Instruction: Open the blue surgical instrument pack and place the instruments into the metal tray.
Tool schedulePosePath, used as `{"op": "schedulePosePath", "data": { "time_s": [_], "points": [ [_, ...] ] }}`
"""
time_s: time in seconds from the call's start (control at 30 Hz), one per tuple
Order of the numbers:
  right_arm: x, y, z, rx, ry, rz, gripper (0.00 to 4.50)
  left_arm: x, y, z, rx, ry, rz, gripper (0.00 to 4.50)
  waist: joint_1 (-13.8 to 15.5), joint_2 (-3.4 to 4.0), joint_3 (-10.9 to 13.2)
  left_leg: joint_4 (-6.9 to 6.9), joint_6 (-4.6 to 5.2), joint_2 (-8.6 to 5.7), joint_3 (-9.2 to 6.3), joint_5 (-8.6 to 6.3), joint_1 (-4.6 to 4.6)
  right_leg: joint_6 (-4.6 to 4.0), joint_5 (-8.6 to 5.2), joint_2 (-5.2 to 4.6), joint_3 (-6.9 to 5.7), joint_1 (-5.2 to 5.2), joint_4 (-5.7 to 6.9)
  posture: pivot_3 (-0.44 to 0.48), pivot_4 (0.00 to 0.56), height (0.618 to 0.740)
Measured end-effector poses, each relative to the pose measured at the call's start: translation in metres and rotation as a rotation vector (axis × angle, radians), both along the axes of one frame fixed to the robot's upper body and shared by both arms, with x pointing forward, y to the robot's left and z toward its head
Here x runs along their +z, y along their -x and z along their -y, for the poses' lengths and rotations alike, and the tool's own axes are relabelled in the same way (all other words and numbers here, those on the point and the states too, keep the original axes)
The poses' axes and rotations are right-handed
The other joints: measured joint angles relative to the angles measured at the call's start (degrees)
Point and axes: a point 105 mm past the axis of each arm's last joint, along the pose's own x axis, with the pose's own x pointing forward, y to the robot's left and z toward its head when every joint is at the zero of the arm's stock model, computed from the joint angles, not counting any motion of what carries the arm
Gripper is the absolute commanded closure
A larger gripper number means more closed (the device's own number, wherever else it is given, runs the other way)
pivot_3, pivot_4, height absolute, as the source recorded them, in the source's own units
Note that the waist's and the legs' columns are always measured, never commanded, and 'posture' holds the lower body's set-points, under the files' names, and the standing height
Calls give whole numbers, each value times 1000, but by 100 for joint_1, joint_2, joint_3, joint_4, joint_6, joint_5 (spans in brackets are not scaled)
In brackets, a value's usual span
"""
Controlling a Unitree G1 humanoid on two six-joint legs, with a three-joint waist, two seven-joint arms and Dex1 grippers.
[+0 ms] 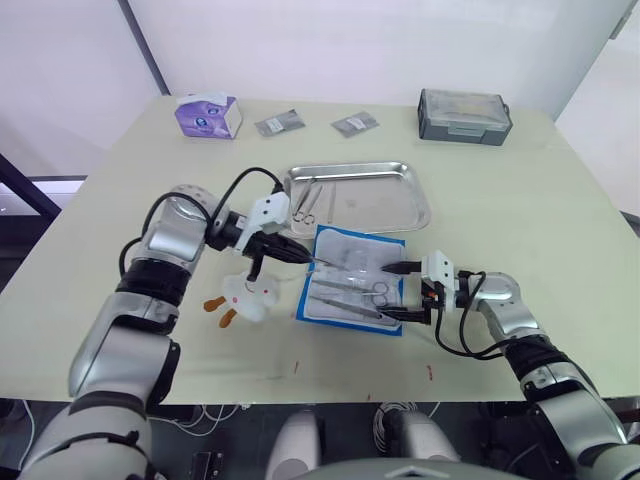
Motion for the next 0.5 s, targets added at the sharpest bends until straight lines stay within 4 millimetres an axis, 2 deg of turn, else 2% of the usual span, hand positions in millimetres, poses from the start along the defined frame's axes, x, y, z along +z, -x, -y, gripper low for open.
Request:
{"op": "schedulePosePath", "data": {
  "time_s": [0.27,0.5],
  "points": [
    [0,0,0,3,3,-1,0,26,10,-30,47,-43,6,4408,2,-7,6,-2,0,5,-1,0,1,-1,-2,0,-1,-1,0,0,150,734],
    [0,0,-2,9,2,1,0,67,3,-19,64,94,43,4408,-16,-24,14,-2,0,-3,7,0,4,0,-2,10,-2,-2,0,0,150,734]
  ]
}}
